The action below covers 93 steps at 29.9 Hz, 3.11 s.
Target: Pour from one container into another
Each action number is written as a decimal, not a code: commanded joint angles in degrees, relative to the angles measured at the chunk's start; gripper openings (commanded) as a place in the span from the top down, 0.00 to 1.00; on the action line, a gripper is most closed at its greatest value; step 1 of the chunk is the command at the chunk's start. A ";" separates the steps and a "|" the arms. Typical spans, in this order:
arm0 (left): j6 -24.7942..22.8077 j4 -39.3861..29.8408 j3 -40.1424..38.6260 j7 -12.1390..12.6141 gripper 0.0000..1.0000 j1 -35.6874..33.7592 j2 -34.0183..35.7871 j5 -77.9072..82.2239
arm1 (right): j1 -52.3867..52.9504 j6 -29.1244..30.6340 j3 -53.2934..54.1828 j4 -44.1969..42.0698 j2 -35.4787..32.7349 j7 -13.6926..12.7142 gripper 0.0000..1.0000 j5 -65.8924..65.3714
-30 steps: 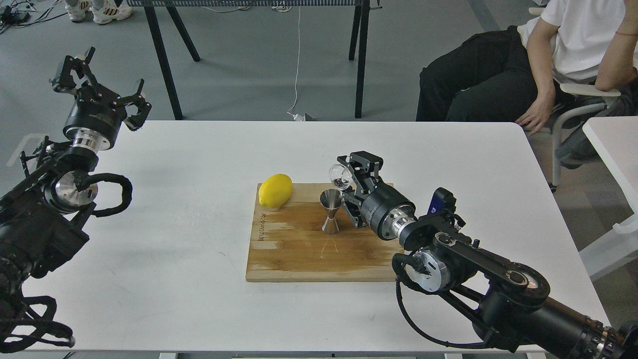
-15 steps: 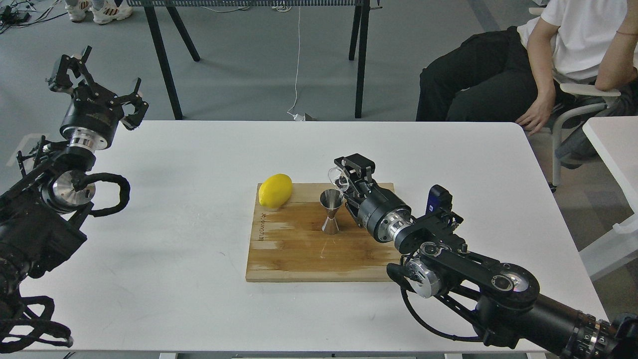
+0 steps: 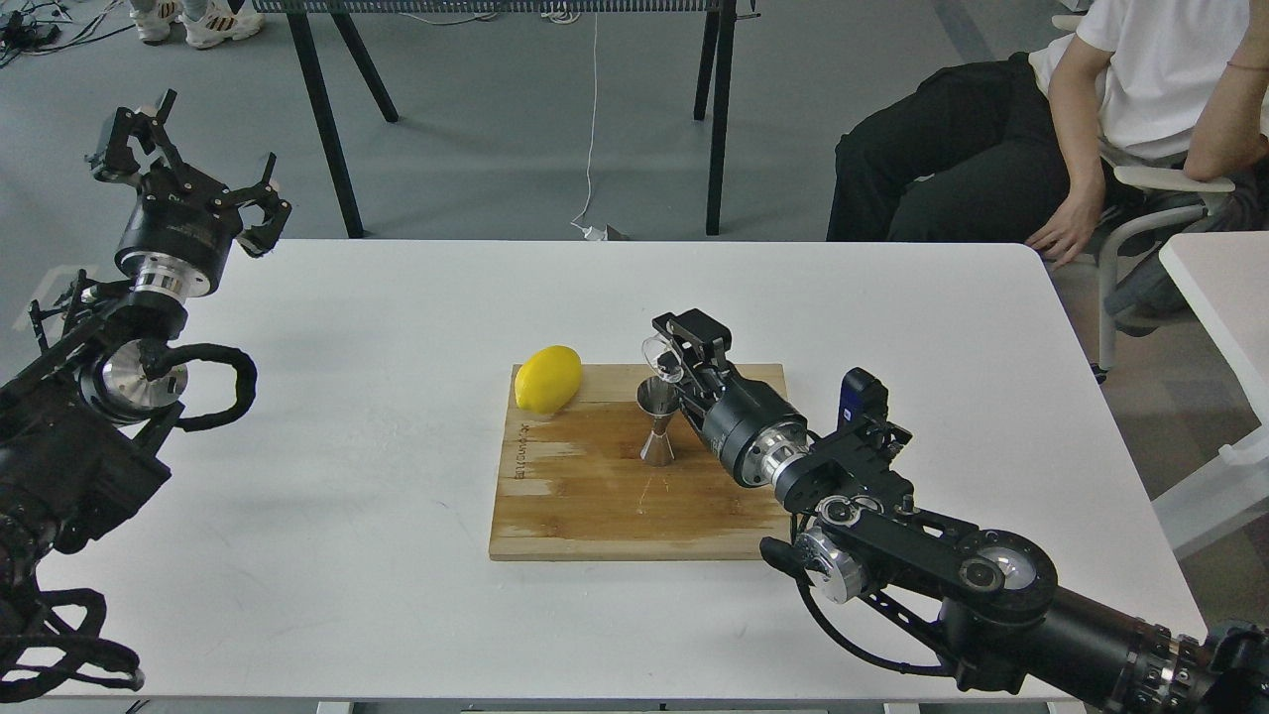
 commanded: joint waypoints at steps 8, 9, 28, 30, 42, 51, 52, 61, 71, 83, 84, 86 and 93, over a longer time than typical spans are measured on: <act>0.00 0.00 0.00 -0.02 0.00 0.00 0.62 0.00 | 0.47 -0.48 -0.46 -0.35 -0.17 0.54 0.65 -2.60; 0.00 0.00 0.00 -0.02 0.00 0.00 0.62 0.00 | 0.56 -0.48 -0.64 -0.53 -0.17 0.54 0.65 -2.68; 0.00 0.00 -0.09 -0.73 0.00 0.00 1.41 -0.09 | 3.28 -1.62 -6.09 -2.82 -1.05 1.68 0.65 -6.90; 0.00 0.00 -0.09 -0.73 0.00 0.00 1.50 -0.09 | 3.28 -1.79 -6.44 -2.82 -1.13 1.95 0.65 -7.69; 0.00 0.00 -0.09 -0.73 0.00 0.00 1.50 -0.09 | 3.63 -2.06 -8.37 -3.26 -2.19 4.58 0.65 -11.03; 0.00 0.00 -0.18 -0.73 0.00 0.00 1.59 -0.09 | 3.99 -2.06 -9.08 -3.26 -2.45 4.85 0.64 -11.91; 0.00 0.00 -0.18 -0.73 0.00 0.00 1.59 -0.09 | 3.99 -2.15 -9.08 -3.26 -2.54 4.85 0.64 -12.52; 0.00 0.00 -0.18 -0.73 0.00 0.00 1.94 -0.09 | 3.90 -2.06 -8.82 -2.99 -4.38 5.82 0.64 -12.19; 0.00 0.00 -0.18 -0.73 0.00 0.00 2.38 -0.17 | 1.01 -0.13 -1.44 4.29 -7.11 5.46 0.63 7.22; 0.00 -0.18 -0.18 -0.73 0.00 -0.09 2.38 -0.35 | -19.82 16.56 26.67 9.49 -9.04 -0.33 0.63 33.59; 0.00 -0.18 -0.18 -0.73 0.00 -0.09 2.38 -0.35 | -21.31 18.23 29.04 9.14 -9.04 -1.29 0.63 36.14; 0.00 -0.18 -0.18 -0.73 0.00 -0.09 2.38 -0.35 | -24.13 20.96 32.92 8.09 -9.04 -3.14 0.63 39.84; 0.00 -0.35 -0.09 -0.73 0.00 -0.09 2.03 -0.35 | -28.01 27.99 40.40 -1.47 -8.43 -8.95 0.63 56.00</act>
